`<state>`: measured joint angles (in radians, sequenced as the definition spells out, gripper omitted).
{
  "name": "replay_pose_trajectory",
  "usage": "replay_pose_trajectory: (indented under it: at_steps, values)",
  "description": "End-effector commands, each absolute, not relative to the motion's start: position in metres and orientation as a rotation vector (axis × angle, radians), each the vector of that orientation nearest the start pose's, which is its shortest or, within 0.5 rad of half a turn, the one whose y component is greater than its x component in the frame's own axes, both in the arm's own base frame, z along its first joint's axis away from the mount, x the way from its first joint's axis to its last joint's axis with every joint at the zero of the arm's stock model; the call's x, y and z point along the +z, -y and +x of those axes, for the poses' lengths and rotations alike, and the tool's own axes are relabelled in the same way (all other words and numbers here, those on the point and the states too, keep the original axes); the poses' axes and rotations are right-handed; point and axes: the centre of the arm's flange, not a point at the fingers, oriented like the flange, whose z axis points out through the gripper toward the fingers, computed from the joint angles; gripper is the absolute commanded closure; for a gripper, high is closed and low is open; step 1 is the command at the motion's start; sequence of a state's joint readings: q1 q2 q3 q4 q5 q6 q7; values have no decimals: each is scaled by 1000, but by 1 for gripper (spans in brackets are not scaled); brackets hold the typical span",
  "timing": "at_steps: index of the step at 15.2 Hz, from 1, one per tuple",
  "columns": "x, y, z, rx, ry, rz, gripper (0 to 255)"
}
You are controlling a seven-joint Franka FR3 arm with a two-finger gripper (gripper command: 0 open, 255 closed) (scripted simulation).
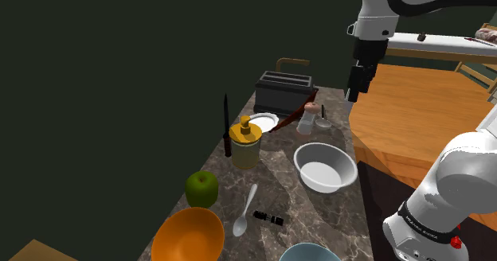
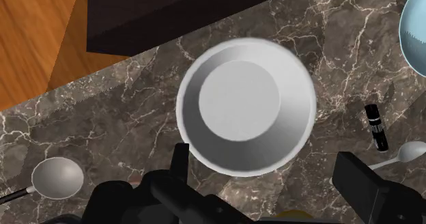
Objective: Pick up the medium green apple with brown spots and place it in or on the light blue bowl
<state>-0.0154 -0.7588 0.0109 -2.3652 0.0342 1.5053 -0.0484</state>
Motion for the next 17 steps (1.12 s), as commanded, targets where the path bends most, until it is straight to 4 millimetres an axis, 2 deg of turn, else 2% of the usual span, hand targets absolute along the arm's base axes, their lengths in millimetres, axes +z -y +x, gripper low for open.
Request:
replay_pose_trajectory:
  at_steps: [1, 9, 17]
  values:
    - [573, -3, 306, 156, 64, -3107, 0]
    - [546, -108, 290, 110, -365, -3121, 0]
    - [516, -212, 304, 60, -795, -3075, 0]
